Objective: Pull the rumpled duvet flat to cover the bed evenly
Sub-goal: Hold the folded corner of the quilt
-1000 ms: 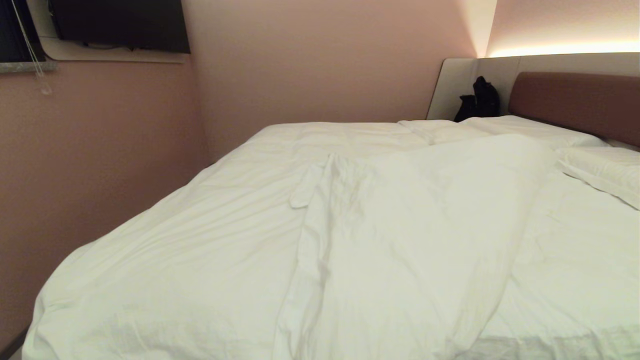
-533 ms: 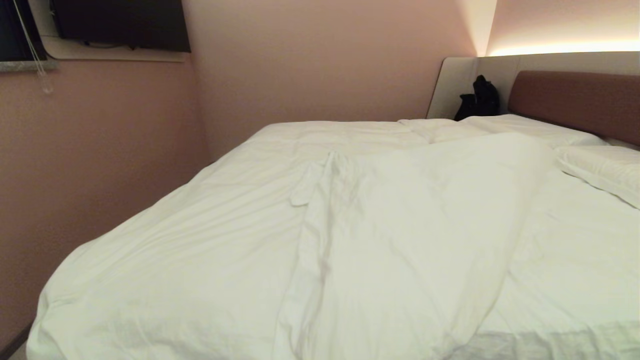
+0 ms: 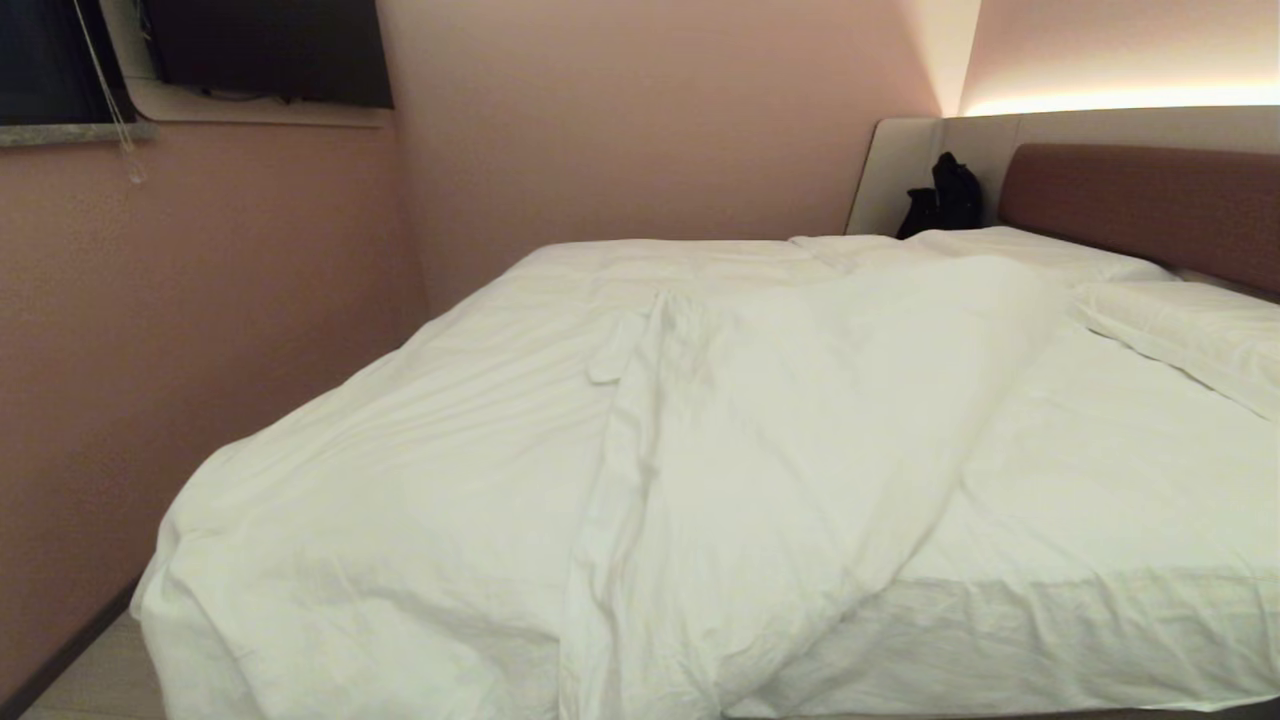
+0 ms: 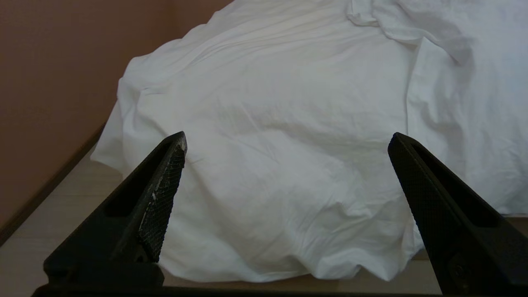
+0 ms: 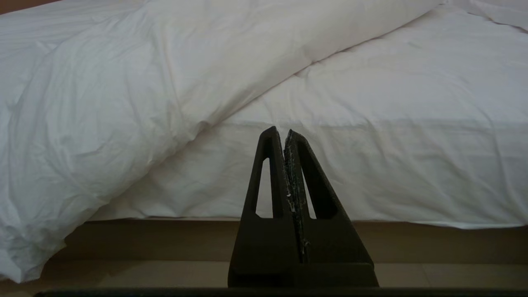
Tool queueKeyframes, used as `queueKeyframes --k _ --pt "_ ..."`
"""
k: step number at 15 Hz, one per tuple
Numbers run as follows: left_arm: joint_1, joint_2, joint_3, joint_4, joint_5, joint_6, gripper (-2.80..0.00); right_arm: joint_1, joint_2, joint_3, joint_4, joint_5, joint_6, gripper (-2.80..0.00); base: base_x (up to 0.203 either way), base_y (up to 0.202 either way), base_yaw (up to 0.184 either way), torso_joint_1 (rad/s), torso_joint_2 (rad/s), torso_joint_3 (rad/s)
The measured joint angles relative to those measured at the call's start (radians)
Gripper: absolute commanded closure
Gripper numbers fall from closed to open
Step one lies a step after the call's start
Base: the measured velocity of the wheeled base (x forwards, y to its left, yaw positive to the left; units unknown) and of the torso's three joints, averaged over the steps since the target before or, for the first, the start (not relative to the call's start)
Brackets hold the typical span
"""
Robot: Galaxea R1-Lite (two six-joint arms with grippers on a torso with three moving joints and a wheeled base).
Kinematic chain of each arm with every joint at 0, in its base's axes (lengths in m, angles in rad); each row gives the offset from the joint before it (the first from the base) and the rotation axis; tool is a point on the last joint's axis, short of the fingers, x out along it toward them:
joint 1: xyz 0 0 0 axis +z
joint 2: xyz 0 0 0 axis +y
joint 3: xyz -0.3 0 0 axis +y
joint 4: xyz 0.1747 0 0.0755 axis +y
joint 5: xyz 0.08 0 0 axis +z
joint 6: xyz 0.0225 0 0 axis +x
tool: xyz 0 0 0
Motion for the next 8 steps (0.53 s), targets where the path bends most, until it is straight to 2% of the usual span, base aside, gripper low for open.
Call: queueKeyframes --k 2,3,8 --pt "0.001 0.0 0.0 -0.001 0.0 -0.001 -2.8 0.0 0.0 0.0 0.0 0.0 0.0 0.0 -0.179 0.0 0.005 -0.002 0.0 0.003" --pt "0.001 0.0 0.0 0.0 0.0 -0.001 -2.8 0.0 0.0 0.0 -0.001 0.0 0.0 0.0 -0.072 0.0 0.003 -0.003 0.0 0.01" --pt "0.001 0.0 0.0 -0.002 -0.001 -0.001 -2.8 0.0 0.0 0.0 0.0 0.0 0.0 0.0 0.0 0.0 0.0 0.0 0.0 0.0"
